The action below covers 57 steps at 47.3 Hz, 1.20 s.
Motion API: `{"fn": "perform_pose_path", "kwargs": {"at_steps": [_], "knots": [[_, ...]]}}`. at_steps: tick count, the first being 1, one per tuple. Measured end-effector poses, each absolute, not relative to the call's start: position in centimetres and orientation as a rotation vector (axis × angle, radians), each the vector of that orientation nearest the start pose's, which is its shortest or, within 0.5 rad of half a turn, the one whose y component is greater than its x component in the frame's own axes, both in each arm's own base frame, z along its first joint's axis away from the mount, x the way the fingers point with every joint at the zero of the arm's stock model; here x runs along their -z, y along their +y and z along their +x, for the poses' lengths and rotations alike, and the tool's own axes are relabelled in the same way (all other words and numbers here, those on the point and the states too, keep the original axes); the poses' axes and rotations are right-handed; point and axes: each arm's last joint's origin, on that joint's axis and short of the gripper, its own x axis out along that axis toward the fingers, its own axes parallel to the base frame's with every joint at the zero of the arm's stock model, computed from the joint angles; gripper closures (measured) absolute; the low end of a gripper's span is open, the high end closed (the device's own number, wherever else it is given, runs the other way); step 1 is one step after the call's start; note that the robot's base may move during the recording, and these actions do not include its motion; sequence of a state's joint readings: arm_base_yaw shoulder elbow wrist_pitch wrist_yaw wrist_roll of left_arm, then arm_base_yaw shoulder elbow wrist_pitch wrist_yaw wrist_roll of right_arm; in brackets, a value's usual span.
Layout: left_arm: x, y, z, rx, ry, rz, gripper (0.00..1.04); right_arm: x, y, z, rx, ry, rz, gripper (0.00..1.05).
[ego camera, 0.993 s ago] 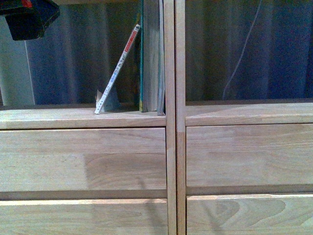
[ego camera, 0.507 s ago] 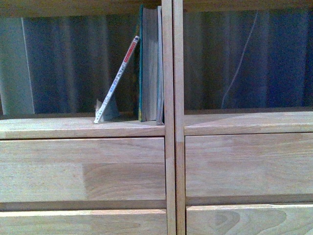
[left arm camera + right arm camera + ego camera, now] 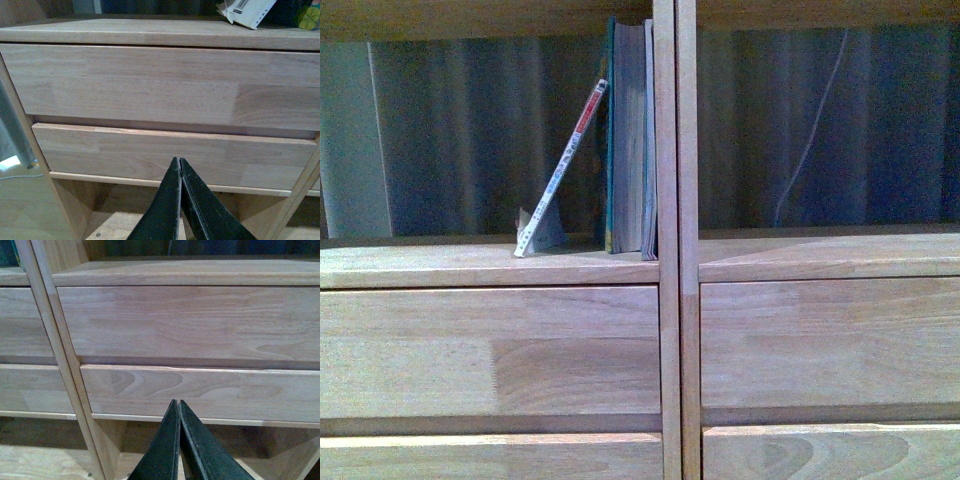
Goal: Organize books on shelf
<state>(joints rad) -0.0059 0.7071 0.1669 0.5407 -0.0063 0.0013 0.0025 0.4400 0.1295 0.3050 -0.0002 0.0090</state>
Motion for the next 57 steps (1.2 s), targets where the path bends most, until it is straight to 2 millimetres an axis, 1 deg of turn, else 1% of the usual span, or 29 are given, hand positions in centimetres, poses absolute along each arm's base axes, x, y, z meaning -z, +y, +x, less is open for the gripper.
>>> {"fn": "perform_pose_path", "kwargs": {"at_steps": [9, 29, 30, 32, 37, 41, 44, 57], "knots": [[-18.9, -0.1, 14.3, 0.005, 0.000, 0.001, 1.02, -18.6, 0.0, 12.2, -0.002, 0.006, 0.007, 1.02], [-17.7, -0.1, 12.5, 0.005, -0.001, 0.001, 1.02, -17.4, 0.0, 11.2, -0.002, -0.004, 0.007, 1.02], [-17.5, -0.1, 12.4, 0.005, -0.012, 0.001, 1.02, -17.1, 0.0, 11.1, -0.003, -0.007, 0.006, 1.02], [-17.0, -0.1, 12.2, 0.008, -0.006, 0.001, 1.02, -17.1, 0.0, 11.0, -0.003, -0.013, 0.006, 1.02], [-17.1, -0.1, 11.9, 0.005, -0.016, 0.002, 1.02, -17.1, 0.0, 10.8, -0.003, -0.015, 0.006, 1.02], [-17.1, 0.0, 11.6, 0.004, -0.014, 0.002, 1.02, -16.6, 0.0, 10.0, -0.003, 0.019, 0.006, 1.02], [-17.1, -0.1, 11.4, 0.005, -0.015, 0.002, 1.02, -16.9, 0.0, 9.7, -0.003, -0.012, 0.006, 1.02], [-17.1, 0.0, 10.9, 0.004, -0.013, 0.002, 1.02, -16.9, 0.0, 9.7, -0.002, -0.012, 0.006, 1.02]]}}
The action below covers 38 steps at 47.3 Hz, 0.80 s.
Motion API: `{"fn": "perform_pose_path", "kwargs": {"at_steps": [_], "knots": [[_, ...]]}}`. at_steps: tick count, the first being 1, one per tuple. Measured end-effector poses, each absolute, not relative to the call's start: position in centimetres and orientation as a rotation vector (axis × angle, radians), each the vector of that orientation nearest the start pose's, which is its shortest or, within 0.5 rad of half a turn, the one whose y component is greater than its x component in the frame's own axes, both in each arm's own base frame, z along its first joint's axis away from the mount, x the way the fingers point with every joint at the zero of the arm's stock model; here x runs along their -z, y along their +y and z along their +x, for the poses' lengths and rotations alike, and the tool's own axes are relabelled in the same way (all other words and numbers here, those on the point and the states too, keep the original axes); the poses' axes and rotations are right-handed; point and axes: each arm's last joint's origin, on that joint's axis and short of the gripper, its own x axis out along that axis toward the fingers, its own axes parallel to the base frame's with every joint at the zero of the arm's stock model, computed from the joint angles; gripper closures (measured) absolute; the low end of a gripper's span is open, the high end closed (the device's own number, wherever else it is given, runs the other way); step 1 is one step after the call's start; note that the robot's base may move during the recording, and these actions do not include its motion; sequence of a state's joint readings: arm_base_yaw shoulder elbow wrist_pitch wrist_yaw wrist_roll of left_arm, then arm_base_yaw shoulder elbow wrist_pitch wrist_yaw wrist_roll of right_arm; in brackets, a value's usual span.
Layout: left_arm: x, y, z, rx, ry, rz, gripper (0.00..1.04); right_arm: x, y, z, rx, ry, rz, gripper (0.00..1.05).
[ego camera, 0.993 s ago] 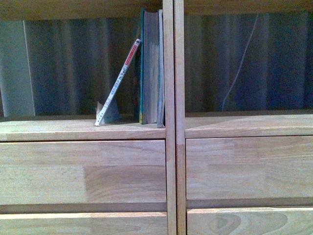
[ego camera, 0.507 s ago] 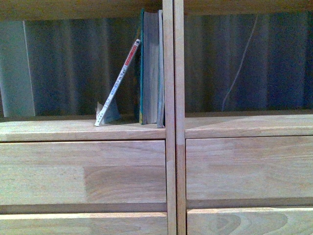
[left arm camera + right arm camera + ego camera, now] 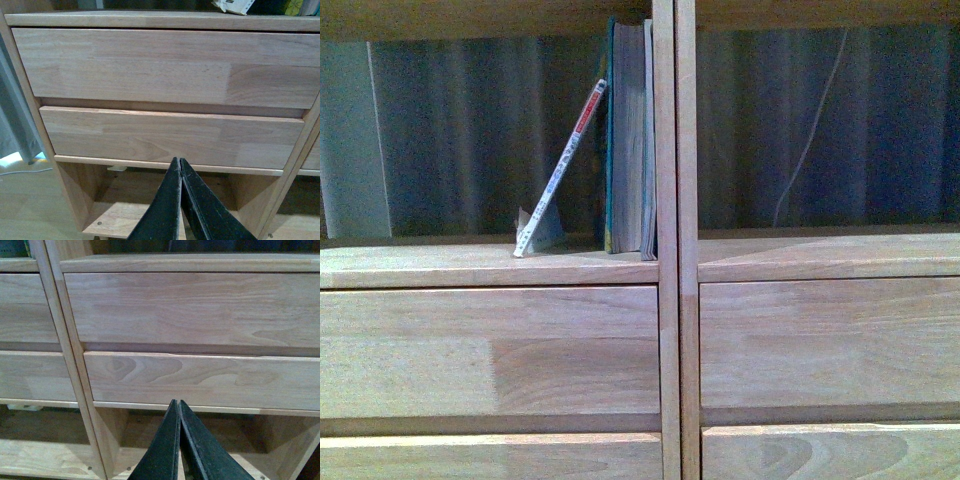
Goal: Organize books on shelf
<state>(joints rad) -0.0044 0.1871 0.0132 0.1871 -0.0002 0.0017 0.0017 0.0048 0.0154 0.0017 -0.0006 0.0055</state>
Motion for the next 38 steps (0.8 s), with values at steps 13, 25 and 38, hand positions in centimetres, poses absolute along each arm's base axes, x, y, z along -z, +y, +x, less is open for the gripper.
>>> {"fn": "perform_pose_path", "kwargs": {"at_steps": [13, 25, 38], "knots": [[-16.8, 0.0, 9.8, 0.003, -0.007, 0.002, 1.02, -16.9, 0.0, 9.7, -0.003, -0.012, 0.006, 1.02], [-16.8, 0.0, 9.7, 0.004, -0.009, 0.002, 1.02, -16.9, 0.0, 9.7, -0.002, -0.012, 0.004, 0.95], [-16.8, 0.0, 9.7, 0.004, -0.009, 0.001, 0.61, -16.9, 0.0, 9.7, -0.002, -0.012, 0.004, 0.54]]}}
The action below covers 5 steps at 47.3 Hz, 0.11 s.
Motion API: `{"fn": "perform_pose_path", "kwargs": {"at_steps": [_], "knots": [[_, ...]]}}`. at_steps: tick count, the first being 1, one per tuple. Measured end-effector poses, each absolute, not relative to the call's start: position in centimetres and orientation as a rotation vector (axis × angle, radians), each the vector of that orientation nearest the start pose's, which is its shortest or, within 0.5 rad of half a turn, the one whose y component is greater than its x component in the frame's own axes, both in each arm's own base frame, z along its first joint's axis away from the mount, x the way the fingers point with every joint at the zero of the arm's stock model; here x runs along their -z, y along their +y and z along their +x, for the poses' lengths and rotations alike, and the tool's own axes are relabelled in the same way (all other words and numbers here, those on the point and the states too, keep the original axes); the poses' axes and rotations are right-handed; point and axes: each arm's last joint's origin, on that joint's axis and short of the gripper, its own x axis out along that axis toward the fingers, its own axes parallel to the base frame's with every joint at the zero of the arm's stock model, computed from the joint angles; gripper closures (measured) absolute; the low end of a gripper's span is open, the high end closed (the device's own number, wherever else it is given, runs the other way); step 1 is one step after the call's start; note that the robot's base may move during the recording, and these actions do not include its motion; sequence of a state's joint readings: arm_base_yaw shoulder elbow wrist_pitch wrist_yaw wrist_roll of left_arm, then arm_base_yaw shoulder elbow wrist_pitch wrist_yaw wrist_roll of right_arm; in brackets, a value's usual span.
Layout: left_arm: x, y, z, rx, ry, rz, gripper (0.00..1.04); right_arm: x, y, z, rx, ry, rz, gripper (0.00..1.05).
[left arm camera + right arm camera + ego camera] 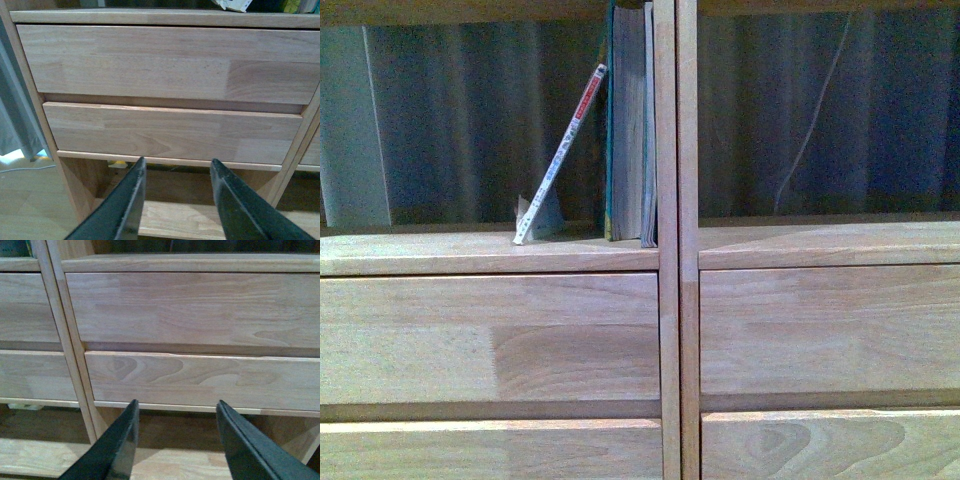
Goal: Organize books on shelf
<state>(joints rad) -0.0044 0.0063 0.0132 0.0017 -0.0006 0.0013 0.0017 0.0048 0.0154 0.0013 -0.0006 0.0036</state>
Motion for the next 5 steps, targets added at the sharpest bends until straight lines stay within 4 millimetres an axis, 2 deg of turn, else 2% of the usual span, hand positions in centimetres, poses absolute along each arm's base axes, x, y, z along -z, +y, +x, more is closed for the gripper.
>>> {"fn": "perform_pose_path", "kwargs": {"at_steps": [5], "knots": [[-16.77, -0.04, 9.73, 0.004, -0.009, 0.001, 0.41, -16.85, 0.02, 9.70, -0.002, -0.012, 0.004, 0.35]]}}
